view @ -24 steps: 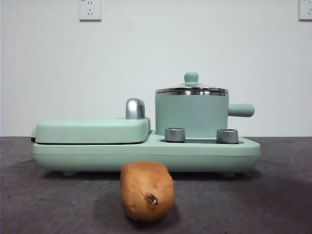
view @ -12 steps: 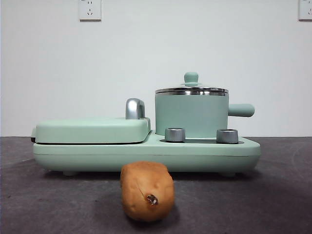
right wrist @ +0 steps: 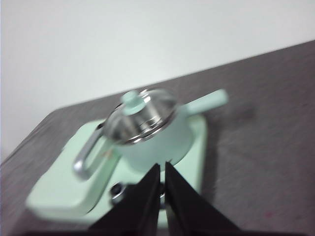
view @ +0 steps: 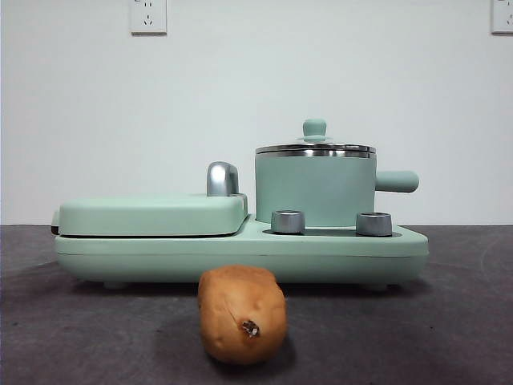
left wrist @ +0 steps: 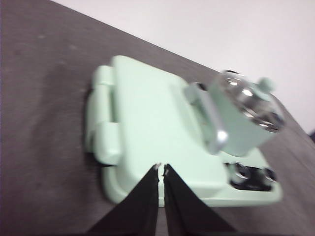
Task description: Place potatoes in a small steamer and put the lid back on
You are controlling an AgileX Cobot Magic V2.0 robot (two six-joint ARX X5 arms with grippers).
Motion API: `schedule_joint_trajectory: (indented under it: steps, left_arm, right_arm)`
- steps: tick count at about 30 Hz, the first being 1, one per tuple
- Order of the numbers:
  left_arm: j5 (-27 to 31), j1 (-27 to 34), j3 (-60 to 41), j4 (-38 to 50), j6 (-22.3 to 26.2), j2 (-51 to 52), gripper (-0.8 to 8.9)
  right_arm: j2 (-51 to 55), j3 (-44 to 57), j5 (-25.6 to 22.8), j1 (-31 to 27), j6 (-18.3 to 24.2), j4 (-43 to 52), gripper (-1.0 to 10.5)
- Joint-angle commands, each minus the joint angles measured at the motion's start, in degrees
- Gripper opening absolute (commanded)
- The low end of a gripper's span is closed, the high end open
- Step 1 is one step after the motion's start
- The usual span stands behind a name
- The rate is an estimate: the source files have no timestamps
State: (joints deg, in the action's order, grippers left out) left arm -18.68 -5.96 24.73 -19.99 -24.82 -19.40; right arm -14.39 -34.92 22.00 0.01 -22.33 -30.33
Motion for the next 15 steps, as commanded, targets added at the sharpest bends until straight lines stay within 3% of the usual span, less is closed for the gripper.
schedule_joint_trajectory:
  steps: [1,10,15]
  left_arm:
    - [-2.43,-0.92,5.86,-1.62,2.80,-4.09,0.16]
    - [-15.06,-4.31,20.15,-6.19,7.85,-17.35,0.18]
    - [-16.35,-6.73,24.26,-6.21,8.90,-22.84,0.37]
  right_arm:
    - [-3.93,-5.07,4.83,0.22,3.21,-3.58,0.1]
    - [-13.09,-15.26,15.43,0.24,13.27,-10.93,0.1]
    - [-14.34,-16.61,15.65,0.24,15.37,-10.69,0.2]
